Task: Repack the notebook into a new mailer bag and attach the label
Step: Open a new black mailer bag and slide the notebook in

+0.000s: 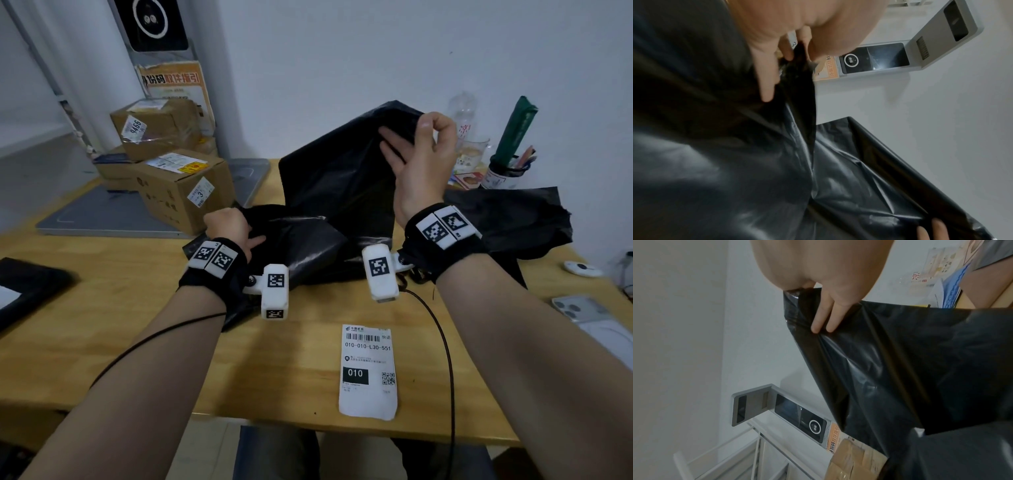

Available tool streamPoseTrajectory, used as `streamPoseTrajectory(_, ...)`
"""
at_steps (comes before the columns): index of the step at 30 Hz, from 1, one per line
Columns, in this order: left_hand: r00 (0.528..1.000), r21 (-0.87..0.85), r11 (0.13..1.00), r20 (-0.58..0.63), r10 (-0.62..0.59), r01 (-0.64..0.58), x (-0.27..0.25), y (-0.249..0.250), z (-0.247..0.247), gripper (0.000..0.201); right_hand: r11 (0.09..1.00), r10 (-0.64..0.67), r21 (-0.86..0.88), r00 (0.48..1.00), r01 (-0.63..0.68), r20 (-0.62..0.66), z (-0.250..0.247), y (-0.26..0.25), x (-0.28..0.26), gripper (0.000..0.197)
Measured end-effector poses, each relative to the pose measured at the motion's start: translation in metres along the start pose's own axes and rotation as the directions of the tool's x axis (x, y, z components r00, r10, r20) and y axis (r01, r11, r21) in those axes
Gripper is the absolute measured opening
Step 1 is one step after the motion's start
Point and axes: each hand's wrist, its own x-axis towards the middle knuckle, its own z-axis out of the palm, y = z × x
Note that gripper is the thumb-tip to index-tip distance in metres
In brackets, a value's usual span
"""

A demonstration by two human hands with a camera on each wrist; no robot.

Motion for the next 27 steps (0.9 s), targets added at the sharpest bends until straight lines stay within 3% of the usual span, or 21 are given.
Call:
streamPoseTrajectory(2,0.998,0.182,0.982,-0.014,0.054,-0.051,0.001,0.000,0.007,0.041,1.000,-0.011,0.027,1.000,0.011,0.004,-0.001,-0.004,0.001,0.011)
streamPoseTrajectory(5,0.990,0.226,0.964,0.048,0.134,-0.141,-0.004,-0.002,0.021,0.052,0.998,-0.017,0.054,1.000,0.016,0.015,-0.002,-0.008,0.003,0.011)
streamPoseTrajectory(10,0.924,0.221,0.955,0.366,0.108,-0.199,-0.031,0.003,0.053,0.071,0.991,0.003,0.136,0.997,-0.014,0.077,-0.003,-0.016,0.007,0.011)
streamPoseTrajectory(12,0.901,0.256,0.949,0.428,0.062,-0.187,-0.035,0.006,0.064,0.062,0.982,0.019,0.185,0.996,-0.035,0.088,-0.005,-0.022,0.012,0.012)
streamPoseTrajectory(15,0.878,0.300,0.924,0.473,0.073,-0.239,-0.039,0.010,0.076,0.031,0.972,0.016,0.234,0.998,-0.031,0.065,-0.010,-0.031,0.020,0.011)
streamPoseTrajectory(18,0.882,0.208,0.931,0.432,0.189,-0.302,-0.036,0.017,0.084,0.005,0.980,-0.005,0.201,1.000,0.008,-0.016,-0.019,-0.036,0.031,0.009)
streamPoseTrajectory(24,0.893,-0.022,0.927,0.259,0.368,-0.375,-0.032,0.042,0.088,0.009,1.000,0.017,-0.007,0.985,-0.018,-0.170,-0.035,-0.031,0.045,0.008)
streamPoseTrajectory(27,0.865,-0.052,0.900,0.260,0.430,-0.432,-0.032,0.053,0.090,0.007,0.989,0.031,-0.137,0.992,-0.047,-0.120,-0.035,-0.024,0.041,0.034)
